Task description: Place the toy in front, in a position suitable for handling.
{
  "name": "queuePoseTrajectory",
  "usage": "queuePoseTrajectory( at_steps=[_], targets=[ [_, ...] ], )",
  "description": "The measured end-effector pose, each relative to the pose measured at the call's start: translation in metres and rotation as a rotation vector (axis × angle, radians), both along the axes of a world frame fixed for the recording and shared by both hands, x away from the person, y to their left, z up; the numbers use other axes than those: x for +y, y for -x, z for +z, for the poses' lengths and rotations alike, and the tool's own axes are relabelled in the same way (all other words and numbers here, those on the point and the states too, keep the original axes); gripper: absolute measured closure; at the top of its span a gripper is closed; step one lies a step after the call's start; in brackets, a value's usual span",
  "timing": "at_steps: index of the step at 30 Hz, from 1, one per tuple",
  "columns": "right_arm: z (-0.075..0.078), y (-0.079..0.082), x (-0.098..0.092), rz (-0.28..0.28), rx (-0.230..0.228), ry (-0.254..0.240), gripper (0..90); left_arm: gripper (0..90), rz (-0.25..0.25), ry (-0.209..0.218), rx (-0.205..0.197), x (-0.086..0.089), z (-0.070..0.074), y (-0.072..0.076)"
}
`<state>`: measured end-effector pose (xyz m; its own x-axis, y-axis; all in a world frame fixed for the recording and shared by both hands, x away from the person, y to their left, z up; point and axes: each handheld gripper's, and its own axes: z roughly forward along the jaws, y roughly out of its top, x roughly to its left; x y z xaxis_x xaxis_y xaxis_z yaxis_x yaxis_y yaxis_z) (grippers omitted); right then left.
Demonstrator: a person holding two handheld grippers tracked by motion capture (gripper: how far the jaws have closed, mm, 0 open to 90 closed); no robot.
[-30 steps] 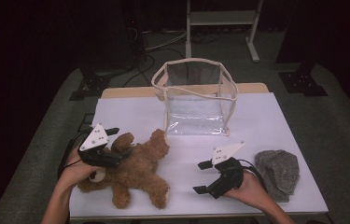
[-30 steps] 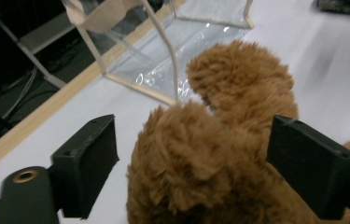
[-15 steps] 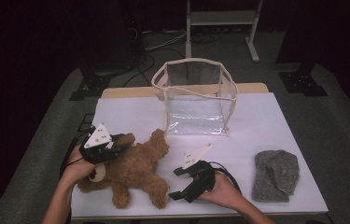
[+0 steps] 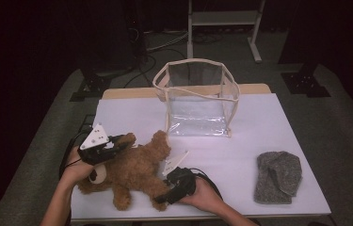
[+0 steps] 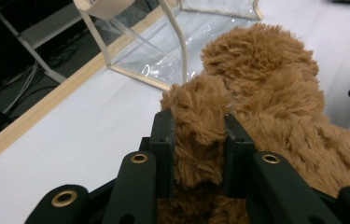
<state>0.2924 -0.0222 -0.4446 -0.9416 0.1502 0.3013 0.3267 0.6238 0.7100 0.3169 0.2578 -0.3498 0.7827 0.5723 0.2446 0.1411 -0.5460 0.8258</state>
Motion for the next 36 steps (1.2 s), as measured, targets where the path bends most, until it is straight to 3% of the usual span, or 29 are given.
queuePoseTrajectory(
  at_steps=[4,10,15,18,21,22,23,24,28,30,31,32,33,35,36],
  targets=[
    [0.002,-0.001,-0.003,-0.005,0.006,-0.009,57.6,73.5,-0.019,0.033,0.008,0.004,0.003,0.001],
    [0.009,0.000,-0.005,-0.004,0.004,-0.026,60.7,74.5,-0.024,0.091,-0.009,0.010,0.011,0.005],
    [0.029,0.004,-0.011,0.010,-0.030,-0.038,61.7,74.5,-0.031,0.122,-0.041,0.008,0.024,0.011],
    [0.047,0.009,-0.025,0.017,-0.048,-0.063,61.7,74.5,-0.059,0.156,-0.069,0.000,0.039,0.016],
    [0.059,0.013,-0.038,0.019,-0.065,-0.071,61.6,74.4,-0.078,0.155,-0.085,-0.008,0.047,0.018],
    [0.068,0.017,-0.051,0.016,-0.081,-0.077,61.6,74.4,-0.105,0.148,-0.105,-0.019,0.054,0.019],
    [0.068,0.017,-0.051,0.016,-0.081,-0.077,61.6,74.4,-0.105,0.148,-0.105,-0.019,0.054,0.019],
    [0.076,0.021,-0.065,0.009,-0.095,-0.072,61.6,74.4,-0.138,0.150,-0.116,-0.033,0.060,0.019],
    [0.086,0.030,-0.100,-0.012,-0.121,-0.059,61.5,74.4,-0.201,0.161,-0.123,-0.062,0.067,0.016],
    [0.088,0.033,-0.116,-0.034,-0.119,-0.053,61.5,74.4,-0.230,0.162,-0.119,-0.079,0.068,0.014],
    [0.088,0.035,-0.127,-0.047,-0.116,-0.051,61.4,74.4,-0.230,0.162,-0.119,-0.079,0.068,0.014],
    [0.088,0.037,-0.135,-0.059,-0.114,-0.049,61.4,74.4,-0.256,0.154,-0.116,-0.096,0.069,0.011],
    [0.088,0.037,-0.135,-0.059,-0.114,-0.049,61.4,74.4,-0.256,0.154,-0.116,-0.096,0.069,0.011],
    [0.082,0.039,-0.160,-0.094,-0.110,-0.031,61.3,74.4,-0.287,0.146,-0.114,-0.113,0.068,0.008],
    [0.080,0.041,-0.168,-0.105,-0.105,-0.026,61.3,74.4,-0.311,0.128,-0.099,-0.130,0.064,0.005]
  ],
)
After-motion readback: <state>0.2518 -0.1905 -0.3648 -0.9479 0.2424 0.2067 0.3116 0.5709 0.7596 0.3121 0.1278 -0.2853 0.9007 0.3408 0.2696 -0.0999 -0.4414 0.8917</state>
